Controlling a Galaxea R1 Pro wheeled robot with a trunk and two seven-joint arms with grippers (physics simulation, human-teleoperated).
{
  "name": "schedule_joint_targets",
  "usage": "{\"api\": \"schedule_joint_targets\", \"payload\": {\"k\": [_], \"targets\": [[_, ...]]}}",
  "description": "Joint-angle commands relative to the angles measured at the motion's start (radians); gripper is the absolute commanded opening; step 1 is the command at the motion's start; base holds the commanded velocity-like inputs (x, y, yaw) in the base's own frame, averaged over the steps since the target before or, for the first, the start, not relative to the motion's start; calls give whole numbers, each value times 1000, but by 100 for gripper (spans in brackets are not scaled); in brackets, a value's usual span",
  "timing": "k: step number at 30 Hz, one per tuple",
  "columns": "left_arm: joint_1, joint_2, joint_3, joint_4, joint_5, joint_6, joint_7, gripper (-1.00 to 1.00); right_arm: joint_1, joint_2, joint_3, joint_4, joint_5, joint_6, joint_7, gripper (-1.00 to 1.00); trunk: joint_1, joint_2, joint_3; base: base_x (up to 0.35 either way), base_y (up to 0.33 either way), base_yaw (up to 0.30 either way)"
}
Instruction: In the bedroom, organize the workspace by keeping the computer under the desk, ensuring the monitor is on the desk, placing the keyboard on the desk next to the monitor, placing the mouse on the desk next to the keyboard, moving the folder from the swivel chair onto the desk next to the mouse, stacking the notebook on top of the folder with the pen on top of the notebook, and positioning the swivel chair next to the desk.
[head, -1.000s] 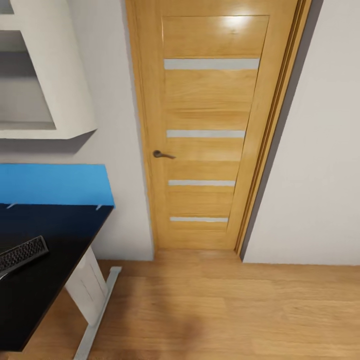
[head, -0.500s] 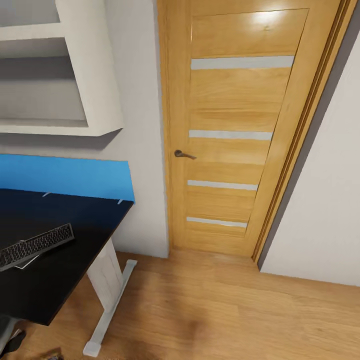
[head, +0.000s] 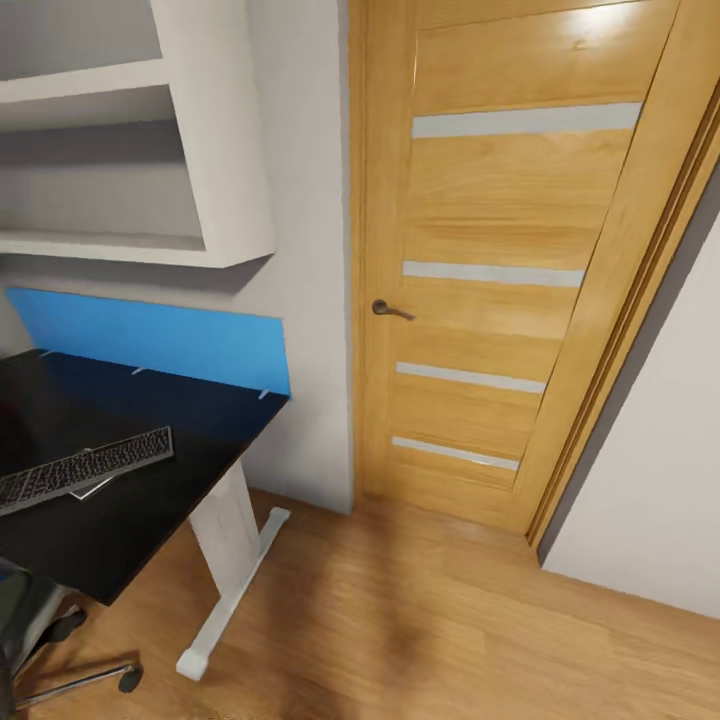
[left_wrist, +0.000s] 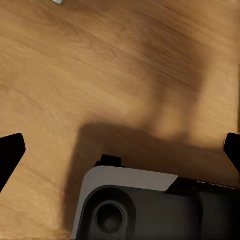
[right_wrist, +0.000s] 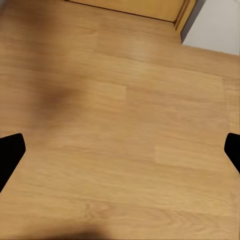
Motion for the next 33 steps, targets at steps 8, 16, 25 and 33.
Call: {"api": "schedule_joint_targets", "payload": {"k": [8, 16, 25, 33], "targets": [[-1, 1, 2, 1, 1, -3, 0, 100, 0, 0, 0, 0, 1, -2, -4, 100, 0, -1, -1, 0, -309, 284], [-1, 1, 2, 1, 1, -3, 0, 100, 0, 0, 0, 0, 1, -2, -4, 100, 0, -1, -1, 0, -304, 284], [-1, 1, 2, 1, 1, -3, 0, 100, -1, 0, 0, 1, 1, -1, -4, 100, 0, -1, -1, 0, -121, 284], [-1, 1, 2, 1, 1, -3, 0, 100, -1, 0, 0, 2, 1, -1, -4, 100, 0, -1, -1, 0, -8, 284]]}}
